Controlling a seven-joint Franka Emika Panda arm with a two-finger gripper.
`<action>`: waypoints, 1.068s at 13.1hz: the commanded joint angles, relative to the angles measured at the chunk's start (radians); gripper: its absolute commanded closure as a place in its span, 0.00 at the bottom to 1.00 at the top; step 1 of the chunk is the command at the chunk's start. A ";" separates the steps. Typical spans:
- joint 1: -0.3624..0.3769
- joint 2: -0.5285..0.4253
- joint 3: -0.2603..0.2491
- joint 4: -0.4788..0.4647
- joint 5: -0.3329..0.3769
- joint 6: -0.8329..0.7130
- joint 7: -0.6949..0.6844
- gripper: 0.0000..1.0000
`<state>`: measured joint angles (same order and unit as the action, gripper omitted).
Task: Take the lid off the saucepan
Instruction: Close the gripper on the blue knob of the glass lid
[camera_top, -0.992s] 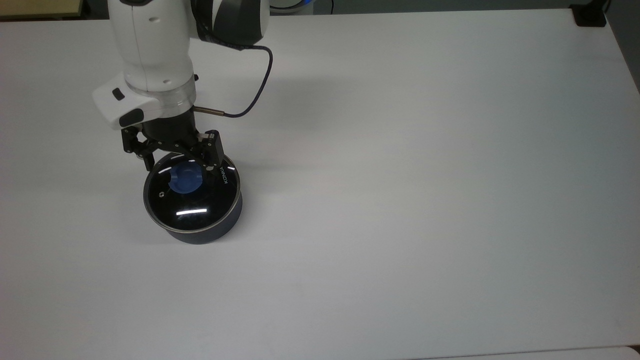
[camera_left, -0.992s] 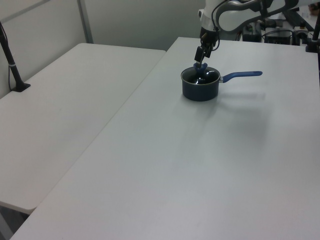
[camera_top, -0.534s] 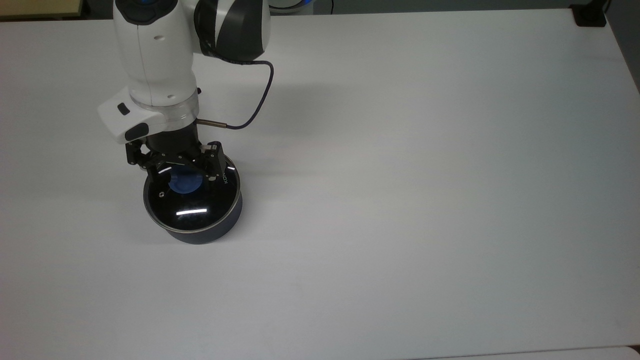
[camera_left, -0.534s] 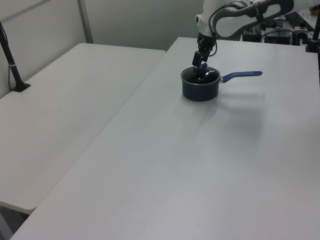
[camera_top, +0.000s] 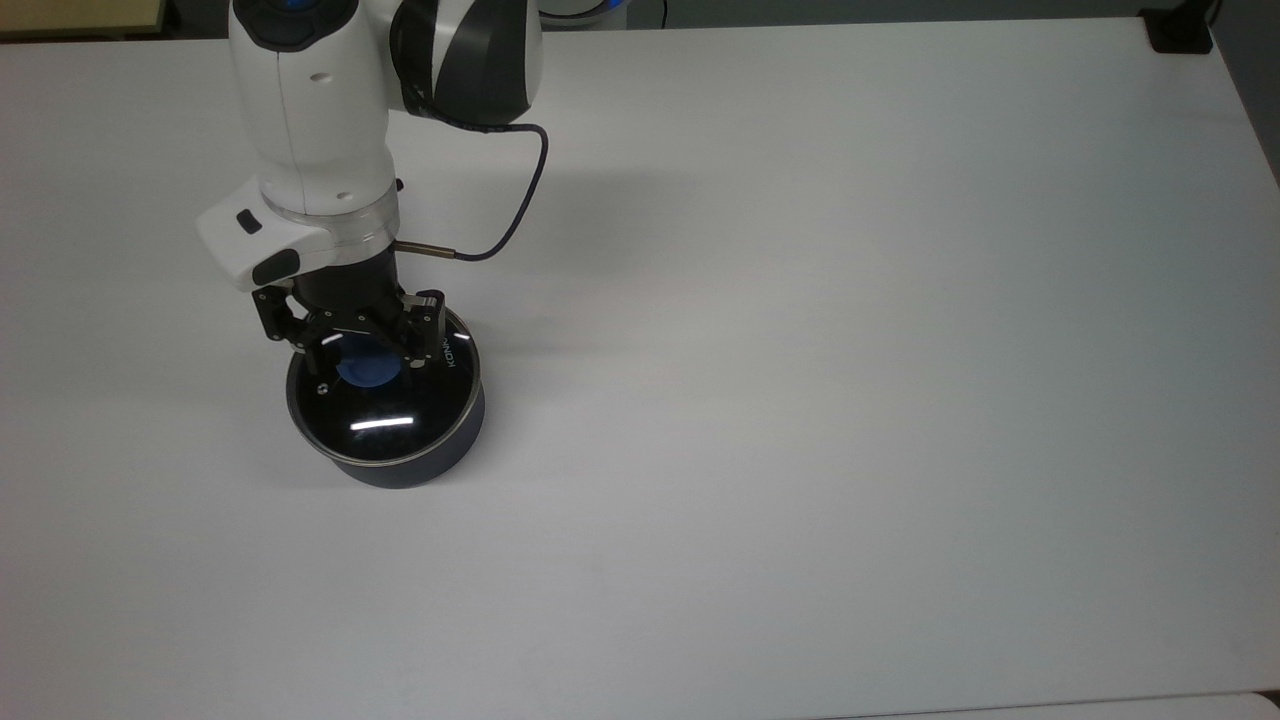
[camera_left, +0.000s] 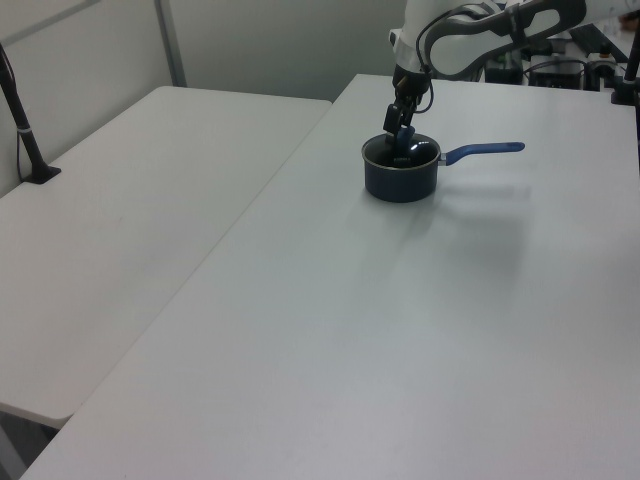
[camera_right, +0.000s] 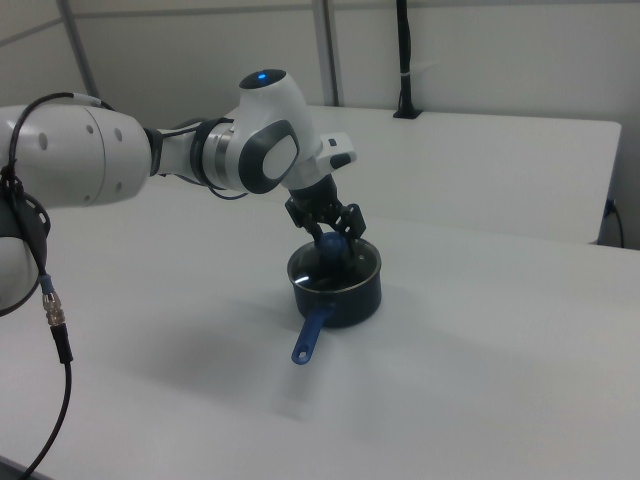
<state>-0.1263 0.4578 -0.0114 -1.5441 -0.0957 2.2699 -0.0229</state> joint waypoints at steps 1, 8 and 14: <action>0.008 0.004 -0.001 0.009 -0.013 0.013 -0.029 0.31; 0.010 -0.013 0.001 0.010 -0.012 0.005 -0.045 0.43; 0.010 -0.068 0.010 0.016 0.007 -0.006 -0.040 0.43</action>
<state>-0.1245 0.4428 -0.0009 -1.5137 -0.0962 2.2700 -0.0552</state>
